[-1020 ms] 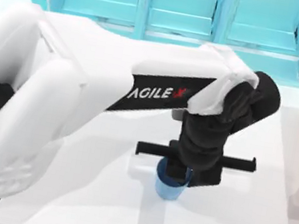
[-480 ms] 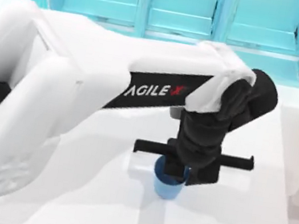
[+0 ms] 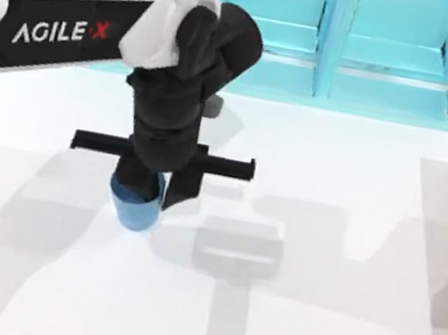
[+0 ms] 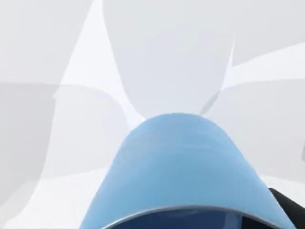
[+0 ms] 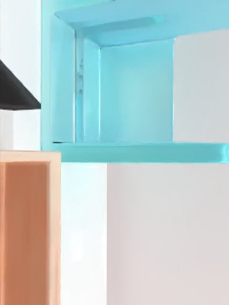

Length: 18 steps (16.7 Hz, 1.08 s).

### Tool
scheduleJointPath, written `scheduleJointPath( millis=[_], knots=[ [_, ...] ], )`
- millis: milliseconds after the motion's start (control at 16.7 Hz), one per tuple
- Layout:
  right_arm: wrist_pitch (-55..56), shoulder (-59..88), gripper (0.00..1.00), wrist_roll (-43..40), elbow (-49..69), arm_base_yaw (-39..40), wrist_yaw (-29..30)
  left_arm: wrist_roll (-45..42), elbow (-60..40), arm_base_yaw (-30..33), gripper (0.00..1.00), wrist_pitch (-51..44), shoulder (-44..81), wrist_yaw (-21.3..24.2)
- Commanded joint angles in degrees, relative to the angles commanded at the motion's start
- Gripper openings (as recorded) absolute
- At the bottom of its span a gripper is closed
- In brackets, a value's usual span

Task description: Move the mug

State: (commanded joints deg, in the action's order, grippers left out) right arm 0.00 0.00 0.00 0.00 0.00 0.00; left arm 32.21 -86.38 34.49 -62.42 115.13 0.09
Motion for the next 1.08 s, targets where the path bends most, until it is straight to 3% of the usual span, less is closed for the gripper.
scheduleJointPath(
  millis=[480, 1080],
  knots=[
    [0.0, 0.0, 1.0, 0.0, 0.0, 0.0, 0.0, -19.4, 17.7, -20.4, 0.0, -0.9, -18.8, -0.4],
    [0.0, 0.0, 1.0, 0.0, 0.0, 0.0, 0.0, -22.4, 22.0, -22.7, 0.0, 1.7, -21.0, -0.4]
  ],
)
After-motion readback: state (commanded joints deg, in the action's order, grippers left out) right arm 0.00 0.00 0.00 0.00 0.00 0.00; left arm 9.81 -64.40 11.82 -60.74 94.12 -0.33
